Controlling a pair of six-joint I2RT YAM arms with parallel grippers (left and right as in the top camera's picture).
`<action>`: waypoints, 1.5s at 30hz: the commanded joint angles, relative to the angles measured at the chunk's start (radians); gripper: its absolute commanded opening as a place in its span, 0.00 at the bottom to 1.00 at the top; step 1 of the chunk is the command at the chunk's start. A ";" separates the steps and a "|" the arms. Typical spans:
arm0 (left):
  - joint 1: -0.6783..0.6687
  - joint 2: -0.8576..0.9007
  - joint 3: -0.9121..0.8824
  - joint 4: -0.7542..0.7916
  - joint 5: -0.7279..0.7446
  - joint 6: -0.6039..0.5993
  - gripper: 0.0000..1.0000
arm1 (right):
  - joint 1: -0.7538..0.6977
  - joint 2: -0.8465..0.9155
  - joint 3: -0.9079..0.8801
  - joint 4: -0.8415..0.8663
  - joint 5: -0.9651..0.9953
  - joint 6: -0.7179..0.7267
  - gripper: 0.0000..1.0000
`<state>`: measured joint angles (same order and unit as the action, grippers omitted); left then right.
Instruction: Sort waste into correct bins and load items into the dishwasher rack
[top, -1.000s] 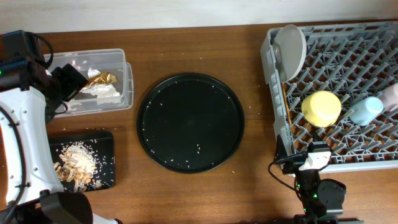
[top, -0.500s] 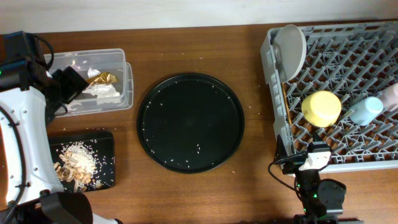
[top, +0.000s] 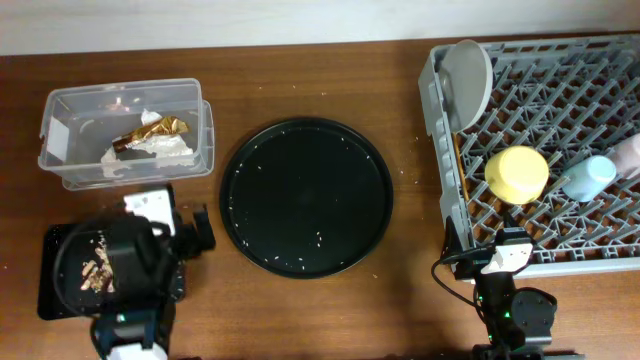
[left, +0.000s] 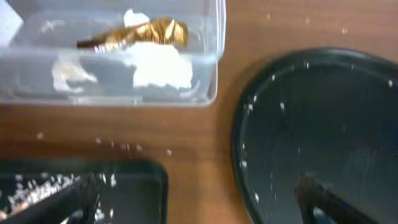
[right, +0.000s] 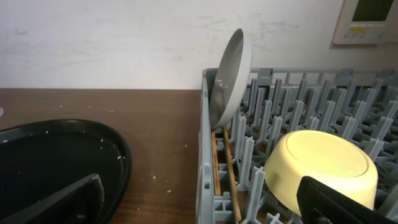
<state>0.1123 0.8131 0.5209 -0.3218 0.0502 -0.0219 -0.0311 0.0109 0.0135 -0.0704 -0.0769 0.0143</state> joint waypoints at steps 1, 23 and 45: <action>-0.001 -0.153 -0.218 0.187 0.038 0.019 0.99 | -0.006 -0.007 -0.008 -0.002 0.002 -0.007 0.98; -0.012 -0.808 -0.512 0.241 -0.006 0.019 0.99 | -0.006 -0.007 -0.008 -0.002 0.002 -0.007 0.98; -0.012 -0.808 -0.512 0.241 -0.017 0.019 0.99 | -0.006 -0.007 -0.008 -0.002 0.002 -0.007 0.98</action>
<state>0.1047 0.0147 0.0139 -0.0772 0.0448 -0.0177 -0.0311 0.0120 0.0132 -0.0700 -0.0769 0.0135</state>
